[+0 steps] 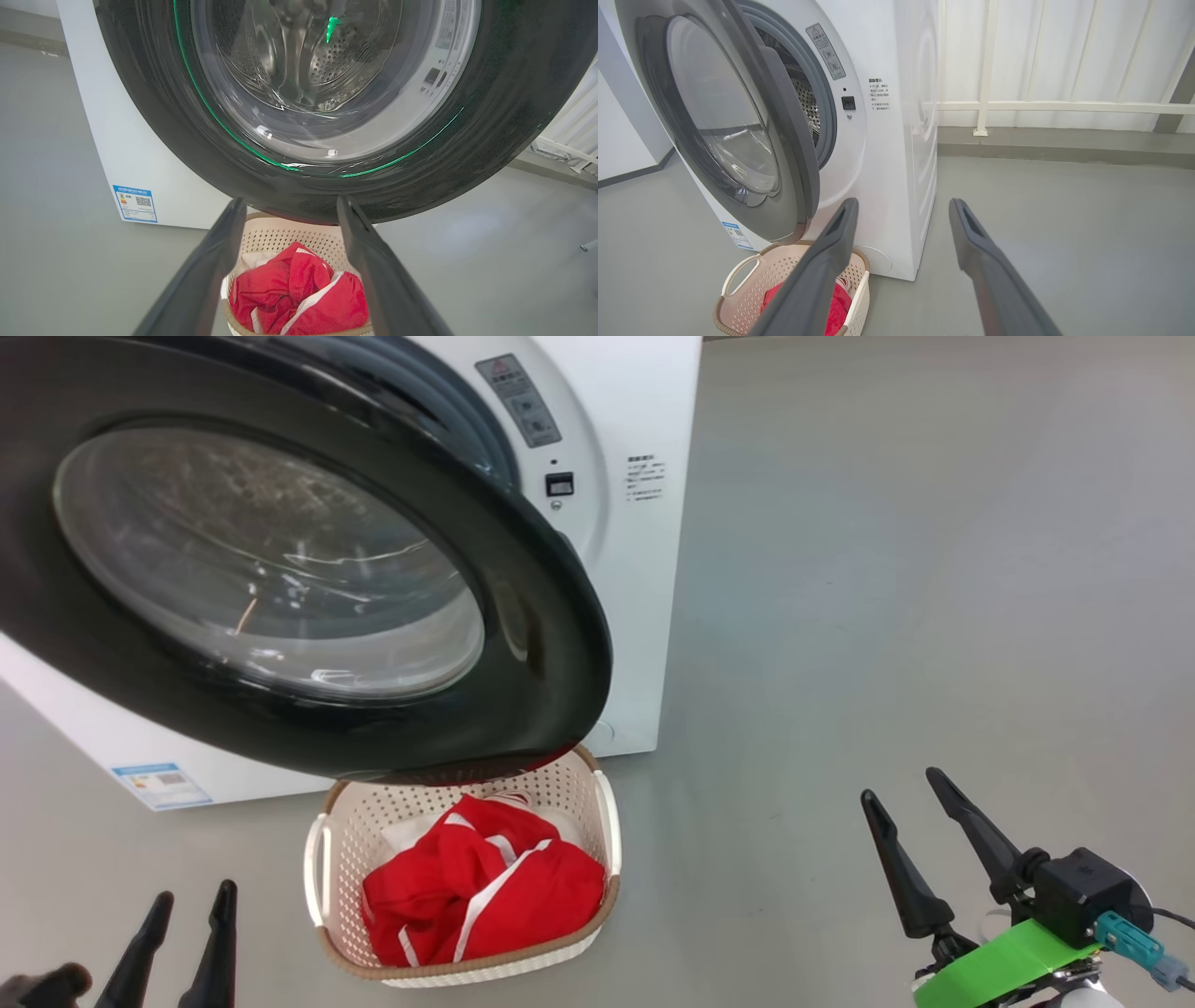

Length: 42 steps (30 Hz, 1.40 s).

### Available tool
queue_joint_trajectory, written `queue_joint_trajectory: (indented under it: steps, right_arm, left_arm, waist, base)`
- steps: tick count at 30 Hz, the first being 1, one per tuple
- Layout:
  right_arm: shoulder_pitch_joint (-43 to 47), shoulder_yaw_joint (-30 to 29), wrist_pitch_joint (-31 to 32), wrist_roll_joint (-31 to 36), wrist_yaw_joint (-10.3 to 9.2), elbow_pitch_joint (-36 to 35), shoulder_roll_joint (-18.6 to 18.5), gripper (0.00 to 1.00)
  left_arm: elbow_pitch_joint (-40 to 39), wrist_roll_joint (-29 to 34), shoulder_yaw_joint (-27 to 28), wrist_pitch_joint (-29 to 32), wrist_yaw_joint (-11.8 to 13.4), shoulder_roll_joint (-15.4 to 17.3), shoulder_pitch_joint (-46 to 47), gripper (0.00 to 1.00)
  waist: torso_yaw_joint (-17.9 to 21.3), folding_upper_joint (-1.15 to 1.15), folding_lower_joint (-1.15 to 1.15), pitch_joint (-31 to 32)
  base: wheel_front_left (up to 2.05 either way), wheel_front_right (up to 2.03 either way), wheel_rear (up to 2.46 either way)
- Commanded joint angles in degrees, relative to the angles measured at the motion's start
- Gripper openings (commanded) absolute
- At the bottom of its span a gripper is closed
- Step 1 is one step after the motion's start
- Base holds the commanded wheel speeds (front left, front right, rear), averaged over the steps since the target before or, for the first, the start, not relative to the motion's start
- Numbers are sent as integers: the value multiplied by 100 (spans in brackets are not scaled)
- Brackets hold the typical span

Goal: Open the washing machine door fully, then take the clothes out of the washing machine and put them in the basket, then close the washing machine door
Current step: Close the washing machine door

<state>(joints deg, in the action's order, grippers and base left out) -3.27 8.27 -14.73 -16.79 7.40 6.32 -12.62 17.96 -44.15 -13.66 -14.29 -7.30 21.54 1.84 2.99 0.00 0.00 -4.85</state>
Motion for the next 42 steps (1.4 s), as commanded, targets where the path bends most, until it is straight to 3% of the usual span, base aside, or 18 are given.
queue_joint_trajectory:
  steps: [1,8,15,28,42]
  right_arm:
    - [93,54,-27,2,9,-156,-72,100]
    - [179,-53,-27,10,9,-185,-73,100]
    - [216,-109,-27,25,9,-200,-48,100]
    - [284,-153,-27,50,9,-181,-9,100]
    - [245,-166,-27,55,9,-206,-13,100]
  left_arm:
    - [-229,449,558,-69,13,-63,-12,100]
    - [-669,1769,1411,-70,1,-806,-308,100]
    - [-988,2465,1773,-70,-15,-1308,-470,100]
    - [-1133,2512,1802,-71,-18,-1537,-684,100]
    - [-1178,2519,1755,-71,-18,-1531,-692,100]
  waist:
    - [102,0,0,21]
    - [166,0,0,22]
    - [176,0,0,37]
    - [153,0,0,106]
    - [90,0,0,90]
  base:
    - [0,0,0]
    - [0,0,0]
    - [0,0,0]
    - [0,0,0]
    - [0,0,0]
